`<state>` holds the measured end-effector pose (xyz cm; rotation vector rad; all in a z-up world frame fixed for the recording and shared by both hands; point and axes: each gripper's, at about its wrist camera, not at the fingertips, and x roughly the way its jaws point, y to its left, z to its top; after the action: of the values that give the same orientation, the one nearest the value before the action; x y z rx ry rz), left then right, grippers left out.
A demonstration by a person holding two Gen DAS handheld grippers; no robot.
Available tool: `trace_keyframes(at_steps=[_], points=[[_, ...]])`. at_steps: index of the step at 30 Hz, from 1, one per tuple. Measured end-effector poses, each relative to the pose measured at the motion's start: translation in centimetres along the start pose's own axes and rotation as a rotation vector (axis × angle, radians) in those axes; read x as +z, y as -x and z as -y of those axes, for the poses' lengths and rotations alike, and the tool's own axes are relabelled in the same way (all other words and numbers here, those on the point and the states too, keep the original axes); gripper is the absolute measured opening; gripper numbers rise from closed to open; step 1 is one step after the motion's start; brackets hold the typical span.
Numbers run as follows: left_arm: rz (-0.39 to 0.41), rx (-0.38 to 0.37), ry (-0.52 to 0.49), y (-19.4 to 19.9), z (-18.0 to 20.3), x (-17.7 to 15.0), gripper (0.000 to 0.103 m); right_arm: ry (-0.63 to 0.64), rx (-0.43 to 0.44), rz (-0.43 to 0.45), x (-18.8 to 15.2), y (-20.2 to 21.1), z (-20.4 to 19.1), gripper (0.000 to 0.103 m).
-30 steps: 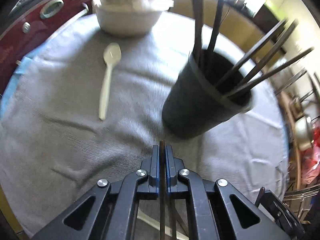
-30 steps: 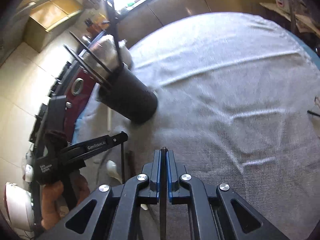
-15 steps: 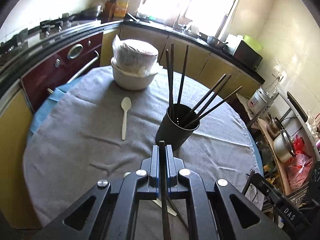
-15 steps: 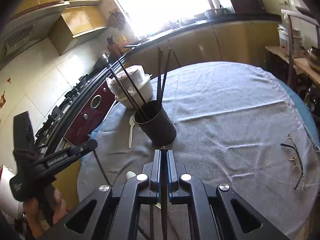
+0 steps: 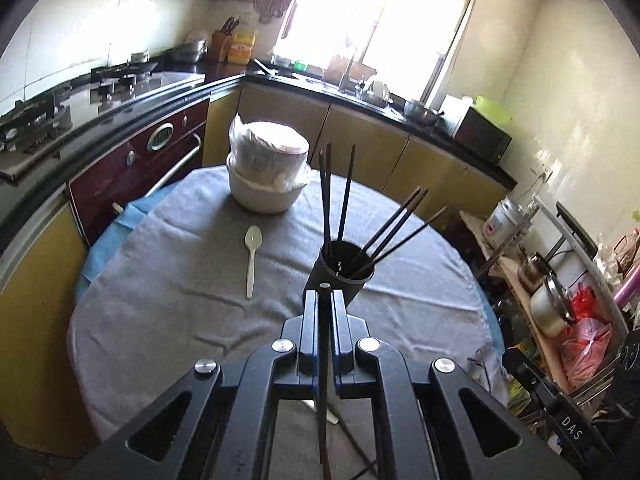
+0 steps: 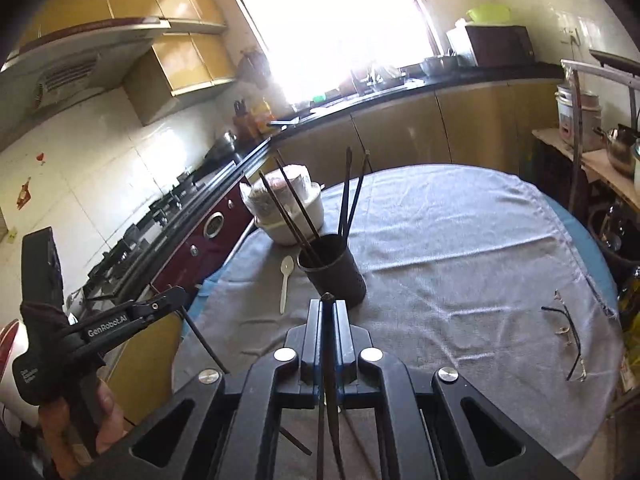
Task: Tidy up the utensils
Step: 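Lift the chopsticks with both grippers and lower them into the black cup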
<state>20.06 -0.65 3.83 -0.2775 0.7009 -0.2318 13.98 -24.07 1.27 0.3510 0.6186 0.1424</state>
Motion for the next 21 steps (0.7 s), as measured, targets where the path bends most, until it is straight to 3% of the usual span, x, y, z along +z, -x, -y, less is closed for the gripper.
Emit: trace_keyframes(at_steps=[9,14,18,21], points=[[-0.011,0.011,-0.007,-0.5,0.2,0.6,0.005,-0.007,0.006,-0.019,0.4,-1.1,0.3,0.000],[-0.039,0.004,-0.001,-1.2,-0.2,0.5,0.005,-0.148,0.061,-0.136,-0.2,-4.8,3.6,0.006],[-0.077,0.013,-0.003,-2.2,-0.5,0.2,0.005,-0.192,0.037,-0.255,-1.2,-9.3,5.6,0.037],[-0.101,0.013,0.000,-3.2,-0.7,0.1,0.005,-0.220,0.009,-0.332,-1.9,-12.9,7.1,0.038]])
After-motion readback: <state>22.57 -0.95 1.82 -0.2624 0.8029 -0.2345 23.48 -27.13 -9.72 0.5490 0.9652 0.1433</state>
